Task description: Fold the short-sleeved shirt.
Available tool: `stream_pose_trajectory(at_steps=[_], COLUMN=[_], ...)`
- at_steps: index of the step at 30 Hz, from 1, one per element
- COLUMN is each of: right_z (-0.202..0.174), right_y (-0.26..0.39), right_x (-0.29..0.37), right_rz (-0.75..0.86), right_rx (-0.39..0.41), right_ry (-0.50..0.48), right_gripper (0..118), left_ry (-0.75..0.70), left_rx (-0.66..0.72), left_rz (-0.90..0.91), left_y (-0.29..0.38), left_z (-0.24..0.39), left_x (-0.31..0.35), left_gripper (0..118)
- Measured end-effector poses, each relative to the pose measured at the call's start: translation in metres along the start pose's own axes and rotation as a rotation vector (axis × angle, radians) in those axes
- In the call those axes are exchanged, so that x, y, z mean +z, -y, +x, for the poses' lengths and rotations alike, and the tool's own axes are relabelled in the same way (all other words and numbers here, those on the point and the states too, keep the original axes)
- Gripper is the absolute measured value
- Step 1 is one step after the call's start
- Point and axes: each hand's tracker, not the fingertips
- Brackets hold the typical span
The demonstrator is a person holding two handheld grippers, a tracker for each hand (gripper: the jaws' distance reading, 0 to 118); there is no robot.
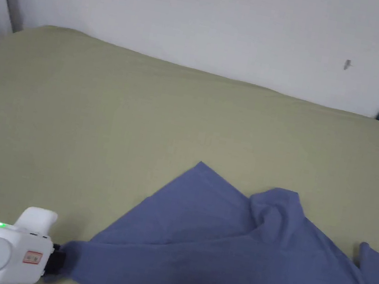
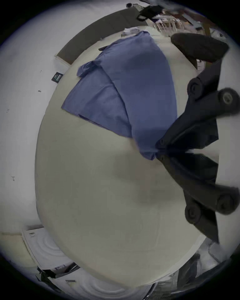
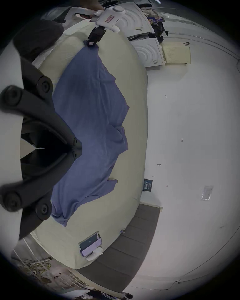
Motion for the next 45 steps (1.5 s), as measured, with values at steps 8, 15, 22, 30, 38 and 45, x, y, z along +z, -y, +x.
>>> stream_pose_trajectory(at_steps=[8,15,22,30,38,45], right_z=[0.035,0.072,0.100,0.080,0.071,0.095], right_y=[-0.060,-0.124,-0.134,-0.125,-0.200,-0.298], right_x=[-0.100,-0.253,-0.329,-0.327,-0.203,-0.059], right_rz=[-0.084,-0.276,-0.553,-0.612,-0.339,-0.096], right_rx=[0.008,0.091,0.045,0.149,0.156,0.190], right_ry=[-0.053,-0.128,-0.228,-0.136,-0.209,-0.193], right_gripper=[1,1,76,6,4,4], left_ry=[-0.011,0.018,0.017,0.011,0.036,0.054], left_rx=[-0.027,0.003,0.015,0.014,0.029,-0.042], left_rz=[0.011,0.010,0.007,-0.013,0.092,0.335], left_y=[0.008,0.007,0.009,0.001,-0.034,-0.107], left_z=[0.008,0.009,0.016,0.002,0.017,0.057], left_x=[0.000,0.007,0.009,0.000,0.052,0.147], left_gripper=[1,1,1,1,1,1])
